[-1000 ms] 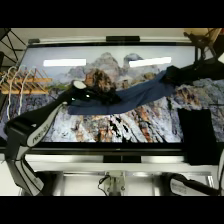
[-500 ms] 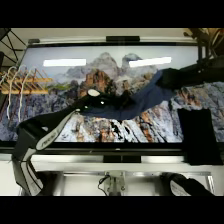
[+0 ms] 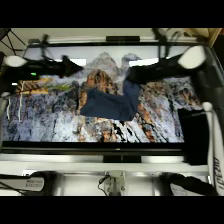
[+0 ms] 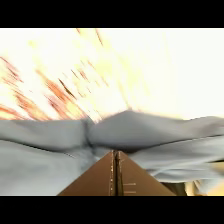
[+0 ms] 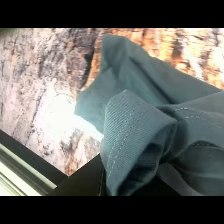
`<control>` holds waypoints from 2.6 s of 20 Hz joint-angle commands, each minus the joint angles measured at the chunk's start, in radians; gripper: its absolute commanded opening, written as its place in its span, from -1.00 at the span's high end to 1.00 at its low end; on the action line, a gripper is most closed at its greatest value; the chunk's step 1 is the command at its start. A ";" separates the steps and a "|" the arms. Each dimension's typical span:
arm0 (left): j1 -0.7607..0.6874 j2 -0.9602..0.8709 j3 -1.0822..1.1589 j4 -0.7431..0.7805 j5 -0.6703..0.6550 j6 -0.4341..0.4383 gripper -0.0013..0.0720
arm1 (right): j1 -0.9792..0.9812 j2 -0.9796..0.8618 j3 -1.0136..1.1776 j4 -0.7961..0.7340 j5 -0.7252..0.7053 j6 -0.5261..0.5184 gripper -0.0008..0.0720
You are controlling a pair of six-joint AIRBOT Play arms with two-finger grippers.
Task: Fold the shirts.
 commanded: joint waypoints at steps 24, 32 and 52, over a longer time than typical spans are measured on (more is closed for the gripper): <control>0.164 0.363 0.000 0.048 -0.116 -0.013 0.87 | -0.169 -0.345 -0.066 -0.216 0.192 0.095 -0.84; 0.164 0.364 0.000 0.048 -0.119 -0.006 0.87 | -0.094 -0.518 -0.070 -0.058 0.104 0.018 -0.84; 0.164 0.362 0.000 0.048 -0.124 -0.006 0.87 | -0.602 0.038 0.103 -0.179 0.351 -0.074 0.80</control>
